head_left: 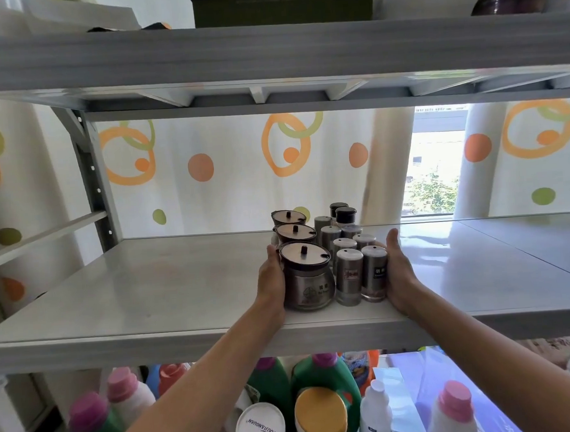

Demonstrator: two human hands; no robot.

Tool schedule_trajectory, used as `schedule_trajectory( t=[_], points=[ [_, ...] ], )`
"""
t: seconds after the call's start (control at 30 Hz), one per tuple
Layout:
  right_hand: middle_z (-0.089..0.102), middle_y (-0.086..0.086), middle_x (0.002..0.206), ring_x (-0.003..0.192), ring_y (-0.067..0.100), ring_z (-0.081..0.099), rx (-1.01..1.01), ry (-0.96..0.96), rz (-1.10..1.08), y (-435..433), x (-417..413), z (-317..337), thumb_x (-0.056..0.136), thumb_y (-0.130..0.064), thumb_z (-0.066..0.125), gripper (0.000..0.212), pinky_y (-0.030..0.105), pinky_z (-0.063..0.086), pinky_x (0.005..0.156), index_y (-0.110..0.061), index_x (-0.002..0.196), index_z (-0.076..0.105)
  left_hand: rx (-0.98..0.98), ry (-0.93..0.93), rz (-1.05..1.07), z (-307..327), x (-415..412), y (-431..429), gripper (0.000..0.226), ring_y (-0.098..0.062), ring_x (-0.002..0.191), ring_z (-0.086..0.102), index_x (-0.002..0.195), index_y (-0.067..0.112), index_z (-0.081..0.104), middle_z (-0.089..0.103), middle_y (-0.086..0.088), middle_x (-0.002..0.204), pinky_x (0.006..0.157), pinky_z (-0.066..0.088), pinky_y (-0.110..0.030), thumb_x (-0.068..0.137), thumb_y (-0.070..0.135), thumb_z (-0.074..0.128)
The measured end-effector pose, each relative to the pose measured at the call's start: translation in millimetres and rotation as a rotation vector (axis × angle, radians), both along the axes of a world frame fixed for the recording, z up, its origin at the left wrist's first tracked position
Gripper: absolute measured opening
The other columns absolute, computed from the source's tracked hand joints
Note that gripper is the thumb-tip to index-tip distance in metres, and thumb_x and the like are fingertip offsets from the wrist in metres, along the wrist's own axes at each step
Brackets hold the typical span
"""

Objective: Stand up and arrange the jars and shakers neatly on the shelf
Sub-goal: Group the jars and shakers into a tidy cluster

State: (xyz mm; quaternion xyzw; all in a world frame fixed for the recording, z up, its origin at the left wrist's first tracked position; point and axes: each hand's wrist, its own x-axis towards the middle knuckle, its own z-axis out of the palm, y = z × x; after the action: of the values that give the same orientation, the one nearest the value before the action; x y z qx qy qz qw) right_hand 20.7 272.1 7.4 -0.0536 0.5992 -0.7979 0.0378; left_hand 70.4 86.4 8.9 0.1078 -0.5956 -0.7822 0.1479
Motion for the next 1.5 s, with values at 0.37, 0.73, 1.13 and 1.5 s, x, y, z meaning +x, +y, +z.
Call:
schedule_trajectory(
  t=[0.37,0.73,1.13,1.5],
  points=[
    [0.076,0.000,0.084,0.085,0.022,0.069,0.022,0.000,-0.012,0.6,-3.9,-2.7,0.089,-0.069,0.017,0.065,0.036,0.053,0.071,-0.026,0.097,0.065,0.024,0.022,0.007,0.2,0.6,3.5,0.054,-0.005,0.078,0.057,0.119,0.019,0.063,0.063,0.002,0.099,0.067,0.045,-0.023,0.100,0.049,0.022],
    [0.070,0.012,0.106,0.100,0.029,0.065,0.026,-0.004,0.010,5.6,-8.0,6.9,0.091,-0.065,0.010,0.074,0.041,0.050,0.083,-0.015,0.109,0.062,0.031,0.051,-0.047,14.4,-21.9,-18.4,0.059,-0.012,0.131,0.040,0.144,0.018,0.038,0.039,0.001,0.150,0.094,0.034,-0.021,0.100,0.049,0.013],
    [0.063,0.019,0.118,0.100,0.034,0.062,-0.021,-0.001,0.132,-0.2,-18.8,8.9,0.088,-0.068,0.012,0.081,0.041,0.050,0.083,-0.012,0.133,0.050,0.058,0.064,-0.058,11.2,-44.0,-15.6,0.056,-0.021,0.089,0.064,0.104,0.013,0.063,0.066,-0.011,0.107,0.078,0.052,-0.033,0.100,0.048,0.019],
    [0.076,0.007,0.088,0.078,0.022,0.072,-0.037,0.002,0.178,2.9,-21.4,5.8,0.088,-0.069,0.012,0.074,0.037,0.052,0.072,-0.018,0.111,0.061,0.000,0.086,-0.093,5.5,-46.4,-16.1,0.058,-0.025,0.097,0.062,0.106,0.012,0.065,0.067,-0.011,0.106,0.079,0.051,-0.031,0.099,0.050,0.021]
  ],
)
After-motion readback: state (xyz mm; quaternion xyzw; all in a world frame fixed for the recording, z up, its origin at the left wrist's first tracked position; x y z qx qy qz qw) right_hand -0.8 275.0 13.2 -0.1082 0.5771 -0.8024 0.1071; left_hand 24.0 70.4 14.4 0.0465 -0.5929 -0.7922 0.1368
